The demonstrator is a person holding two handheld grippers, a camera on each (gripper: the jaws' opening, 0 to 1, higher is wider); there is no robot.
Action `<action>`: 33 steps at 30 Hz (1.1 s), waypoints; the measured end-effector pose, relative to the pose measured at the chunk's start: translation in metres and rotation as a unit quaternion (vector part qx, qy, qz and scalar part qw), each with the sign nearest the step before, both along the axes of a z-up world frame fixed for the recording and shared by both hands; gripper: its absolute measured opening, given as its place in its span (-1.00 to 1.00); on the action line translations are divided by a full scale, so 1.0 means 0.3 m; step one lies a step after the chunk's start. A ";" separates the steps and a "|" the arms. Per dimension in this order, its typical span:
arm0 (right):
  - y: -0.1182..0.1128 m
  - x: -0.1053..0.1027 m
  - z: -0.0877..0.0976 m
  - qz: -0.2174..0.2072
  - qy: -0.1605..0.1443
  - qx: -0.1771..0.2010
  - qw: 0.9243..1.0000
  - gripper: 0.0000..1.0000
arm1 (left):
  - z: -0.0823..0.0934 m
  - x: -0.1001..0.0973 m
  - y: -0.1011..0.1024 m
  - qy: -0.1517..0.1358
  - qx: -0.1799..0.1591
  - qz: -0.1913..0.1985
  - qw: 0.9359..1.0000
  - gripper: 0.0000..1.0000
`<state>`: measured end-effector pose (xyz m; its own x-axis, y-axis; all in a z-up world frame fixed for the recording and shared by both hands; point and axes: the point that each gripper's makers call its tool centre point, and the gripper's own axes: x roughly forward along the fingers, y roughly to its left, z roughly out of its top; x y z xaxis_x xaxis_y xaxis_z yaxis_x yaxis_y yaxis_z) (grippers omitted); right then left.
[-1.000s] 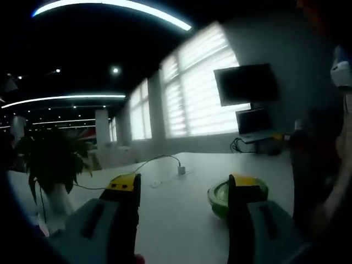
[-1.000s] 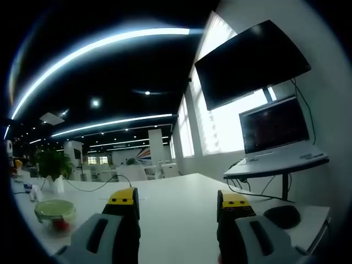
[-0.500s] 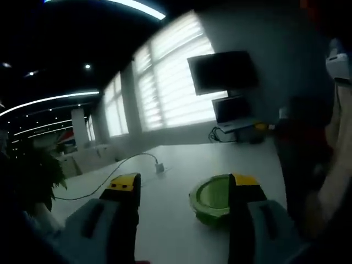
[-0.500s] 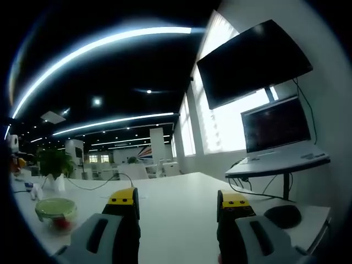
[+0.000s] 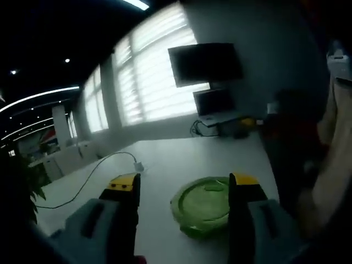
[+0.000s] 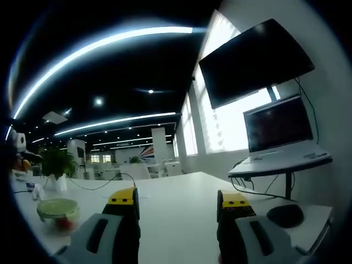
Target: Open container latches remove lid place lid upside down on tabletop take tomato from container place on tabletop
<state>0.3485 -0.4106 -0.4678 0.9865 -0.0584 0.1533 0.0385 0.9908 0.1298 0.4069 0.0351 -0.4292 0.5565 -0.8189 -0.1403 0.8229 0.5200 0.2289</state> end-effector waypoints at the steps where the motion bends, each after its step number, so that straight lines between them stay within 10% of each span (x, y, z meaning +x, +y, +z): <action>1: 0.001 0.000 -0.001 0.001 0.000 0.000 1.000 0.03 | -0.005 0.003 -0.015 0.004 0.003 -0.004 1.000 0.11; 11: 0.017 0.001 -0.004 0.004 -0.001 0.005 1.000 0.03 | -0.162 -0.024 -0.156 0.061 0.105 -0.099 0.988 0.09; 33: 0.015 -0.019 -0.018 0.001 0.003 0.010 1.000 0.03 | -0.355 0.042 -0.258 0.158 0.224 -0.157 0.949 0.10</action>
